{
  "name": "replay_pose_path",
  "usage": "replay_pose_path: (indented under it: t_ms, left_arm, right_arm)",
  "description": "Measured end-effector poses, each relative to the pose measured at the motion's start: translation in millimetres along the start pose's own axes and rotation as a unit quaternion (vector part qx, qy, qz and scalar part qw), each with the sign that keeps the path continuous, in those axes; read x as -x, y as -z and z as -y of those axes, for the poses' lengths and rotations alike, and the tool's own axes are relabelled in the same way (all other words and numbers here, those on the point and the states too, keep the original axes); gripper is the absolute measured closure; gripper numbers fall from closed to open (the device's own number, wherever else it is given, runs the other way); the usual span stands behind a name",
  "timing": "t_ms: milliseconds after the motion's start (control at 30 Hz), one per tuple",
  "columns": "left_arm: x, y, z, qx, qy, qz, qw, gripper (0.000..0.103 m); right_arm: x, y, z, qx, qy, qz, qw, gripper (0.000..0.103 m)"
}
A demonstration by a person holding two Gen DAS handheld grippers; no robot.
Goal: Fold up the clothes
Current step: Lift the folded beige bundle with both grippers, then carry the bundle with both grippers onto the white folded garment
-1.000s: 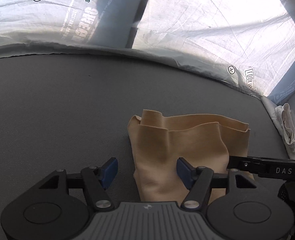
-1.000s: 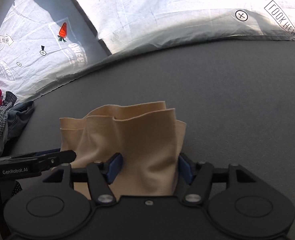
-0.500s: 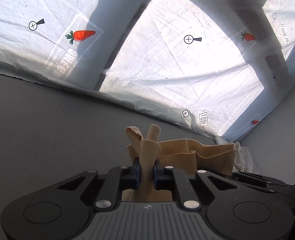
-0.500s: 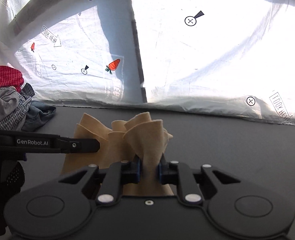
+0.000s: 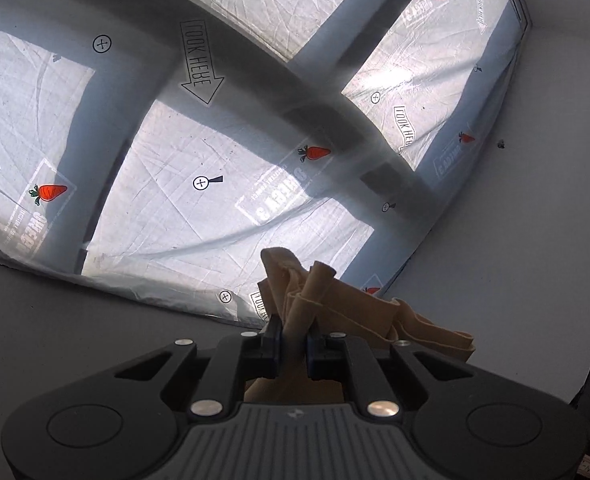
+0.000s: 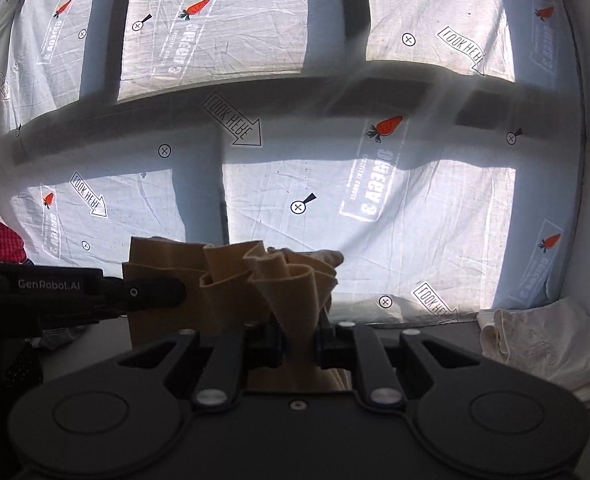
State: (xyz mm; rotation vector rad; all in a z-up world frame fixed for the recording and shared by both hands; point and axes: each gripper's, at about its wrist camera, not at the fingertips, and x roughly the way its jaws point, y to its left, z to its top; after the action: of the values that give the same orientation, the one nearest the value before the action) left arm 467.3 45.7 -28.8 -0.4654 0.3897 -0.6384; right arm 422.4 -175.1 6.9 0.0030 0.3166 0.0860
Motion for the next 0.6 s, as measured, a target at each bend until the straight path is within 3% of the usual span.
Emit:
replay_pose_path:
  t_ms: [100, 300, 400, 600]
  left_arm:
    - [-10.1, 15.4, 28.6, -0.012, 0.031, -0.015, 0.9993, 0.091]
    - [-46.6, 58.1, 96.3, -0.013, 0.046, -0.038, 0.9981, 0.092]
    - [-71.8, 84.3, 138.2, -0.028, 0.043, -0.042, 0.9978, 0.091]
    - [-137.3, 132.6, 226.4, -0.046, 0.012, -0.056, 0.9973, 0.091]
  right_arm:
    - [30.2, 6.8, 19.1, 0.000, 0.036, -0.001, 0.999, 0.088]
    - [60.6, 32.0, 104.1, -0.037, 0.065, -0.006, 0.997, 0.088]
    - [65.5, 46.4, 161.9, -0.061, 0.061, 0.001, 0.996, 0.088]
    - [67.1, 62.4, 277.7, -0.038, 0.034, -0.001, 0.999, 0.088]
